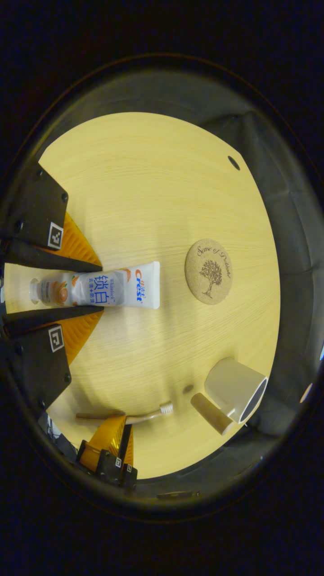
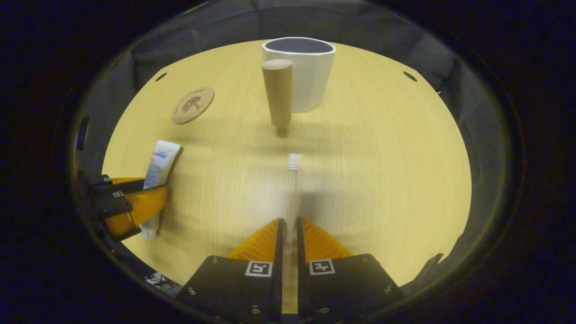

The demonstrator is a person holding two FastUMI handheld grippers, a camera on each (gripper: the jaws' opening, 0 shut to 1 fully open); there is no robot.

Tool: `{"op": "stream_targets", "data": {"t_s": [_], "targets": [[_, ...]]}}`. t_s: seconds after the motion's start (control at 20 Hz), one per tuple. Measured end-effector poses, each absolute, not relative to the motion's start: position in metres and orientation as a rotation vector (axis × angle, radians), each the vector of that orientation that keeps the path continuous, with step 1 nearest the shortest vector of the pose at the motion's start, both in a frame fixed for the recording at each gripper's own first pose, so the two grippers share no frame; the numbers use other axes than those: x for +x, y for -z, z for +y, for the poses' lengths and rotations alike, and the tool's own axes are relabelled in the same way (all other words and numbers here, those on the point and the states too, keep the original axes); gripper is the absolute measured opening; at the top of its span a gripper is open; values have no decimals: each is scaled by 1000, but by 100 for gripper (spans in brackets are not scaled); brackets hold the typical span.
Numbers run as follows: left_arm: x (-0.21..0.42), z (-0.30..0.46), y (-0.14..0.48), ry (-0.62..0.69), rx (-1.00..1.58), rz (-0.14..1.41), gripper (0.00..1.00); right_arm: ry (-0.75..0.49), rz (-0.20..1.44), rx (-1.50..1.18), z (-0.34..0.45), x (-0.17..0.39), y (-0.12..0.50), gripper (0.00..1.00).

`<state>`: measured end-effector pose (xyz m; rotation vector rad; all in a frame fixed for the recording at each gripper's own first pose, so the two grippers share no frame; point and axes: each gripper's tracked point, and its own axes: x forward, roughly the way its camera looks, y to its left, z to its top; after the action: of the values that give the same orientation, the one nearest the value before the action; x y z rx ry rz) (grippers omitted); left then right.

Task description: Put the toothbrush and toothpaste on the desktop into the cup, then pick up the cup and place it on the coaster on the desktop.

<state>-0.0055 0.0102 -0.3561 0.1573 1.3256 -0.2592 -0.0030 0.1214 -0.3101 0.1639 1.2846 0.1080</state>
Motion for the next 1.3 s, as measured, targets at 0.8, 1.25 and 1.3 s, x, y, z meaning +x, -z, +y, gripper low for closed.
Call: {"op": "stream_targets", "data": {"t_s": [0.8,1.25,1.3], "targets": [[4,16,352,240,156,1249,23,-152,1174,237,124,0,306,3],[-3,17,334,218,40,1158,23,-161,1007,297,122,6,272,3],[-2,17,329,220,33,1130,23,-163,975,308,122,6,265,3]]}}
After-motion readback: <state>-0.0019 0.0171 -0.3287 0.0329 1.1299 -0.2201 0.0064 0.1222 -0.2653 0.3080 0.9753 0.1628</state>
